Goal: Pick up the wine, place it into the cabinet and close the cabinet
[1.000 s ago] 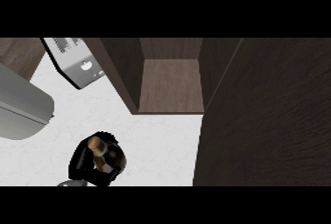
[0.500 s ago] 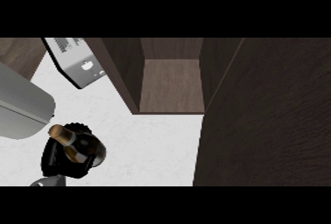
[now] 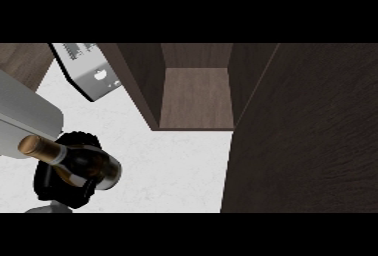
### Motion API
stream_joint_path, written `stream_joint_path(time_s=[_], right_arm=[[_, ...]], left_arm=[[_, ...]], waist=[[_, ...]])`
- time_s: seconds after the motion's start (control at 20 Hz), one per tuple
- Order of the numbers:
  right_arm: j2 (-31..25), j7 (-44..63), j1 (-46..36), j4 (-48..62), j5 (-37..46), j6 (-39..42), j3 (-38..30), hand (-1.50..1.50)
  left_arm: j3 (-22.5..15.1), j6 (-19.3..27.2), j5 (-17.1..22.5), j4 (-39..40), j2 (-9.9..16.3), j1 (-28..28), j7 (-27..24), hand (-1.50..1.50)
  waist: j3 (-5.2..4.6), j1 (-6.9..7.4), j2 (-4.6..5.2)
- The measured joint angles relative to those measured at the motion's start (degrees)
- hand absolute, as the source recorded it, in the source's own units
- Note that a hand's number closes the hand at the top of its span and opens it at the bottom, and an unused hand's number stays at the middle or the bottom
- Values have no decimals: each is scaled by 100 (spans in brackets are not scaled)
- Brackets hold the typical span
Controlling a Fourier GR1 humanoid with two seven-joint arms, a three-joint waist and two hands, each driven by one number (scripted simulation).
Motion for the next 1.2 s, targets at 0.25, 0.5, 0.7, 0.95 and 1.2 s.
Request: stream_joint_path(time_s=[0.25, 0.5, 0.7, 0.95, 1.2], right_arm=[[91, -107, 136, 5, 18, 23, 141, -150], [107, -225, 203, 28, -3, 95, 84, -150], [149, -77, 91, 0, 0, 15, 163, -150], [104, -85, 86, 23, -33, 95, 4, -150], [114, -169, 179, 32, -74, 172, -56, -150]], left_arm=[[-392, 398, 36, -1233, -216, 79, 1091, 150], [-854, 815, -244, -1947, -450, -21, 1820, 150], [-1323, 1224, -367, -2273, -623, -275, 2364, 150], [-2047, 2006, -426, -2541, -721, -632, 2781, 150], [-2571, 2902, -477, -2404, -750, -1294, 3087, 150]], waist=[[1, -5, -2], [-1, -20, 6], [-3, -37, 6], [-3, -48, 10], [-3, -70, 12]])
